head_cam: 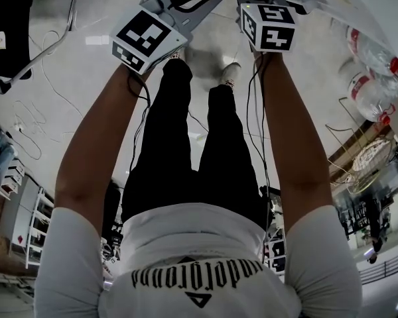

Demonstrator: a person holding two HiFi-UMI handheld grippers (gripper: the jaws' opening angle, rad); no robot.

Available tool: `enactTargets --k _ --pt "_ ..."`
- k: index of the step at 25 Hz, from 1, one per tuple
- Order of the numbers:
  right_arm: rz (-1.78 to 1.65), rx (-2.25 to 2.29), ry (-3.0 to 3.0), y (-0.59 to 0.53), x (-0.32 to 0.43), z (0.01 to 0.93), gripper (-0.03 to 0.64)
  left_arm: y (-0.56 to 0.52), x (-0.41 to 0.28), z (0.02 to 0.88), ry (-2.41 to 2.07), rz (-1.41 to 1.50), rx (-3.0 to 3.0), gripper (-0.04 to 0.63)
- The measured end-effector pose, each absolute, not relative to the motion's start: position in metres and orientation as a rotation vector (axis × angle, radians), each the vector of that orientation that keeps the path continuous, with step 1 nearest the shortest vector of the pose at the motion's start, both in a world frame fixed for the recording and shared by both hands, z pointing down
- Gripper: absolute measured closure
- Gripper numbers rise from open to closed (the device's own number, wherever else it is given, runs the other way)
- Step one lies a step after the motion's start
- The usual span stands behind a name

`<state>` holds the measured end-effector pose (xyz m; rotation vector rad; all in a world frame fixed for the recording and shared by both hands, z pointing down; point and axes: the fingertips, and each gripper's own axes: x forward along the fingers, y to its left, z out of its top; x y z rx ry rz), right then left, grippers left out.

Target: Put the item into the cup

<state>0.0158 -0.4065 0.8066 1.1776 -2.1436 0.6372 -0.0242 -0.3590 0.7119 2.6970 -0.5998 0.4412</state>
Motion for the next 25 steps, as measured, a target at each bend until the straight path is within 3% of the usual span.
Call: enactTargets --k 9,25 --pt "0.657 1.203 -2.149 -0.407 0.018 0.811 0.486 -0.354 -0.031 0.72 -0.611 0.442 2.67 0.58" --pt "0.603 1.186 -2.225 -0.354 0.005 0.735 0.497 -0.325 -0.037 0.695 -0.72 0.432 2.584 0.581"
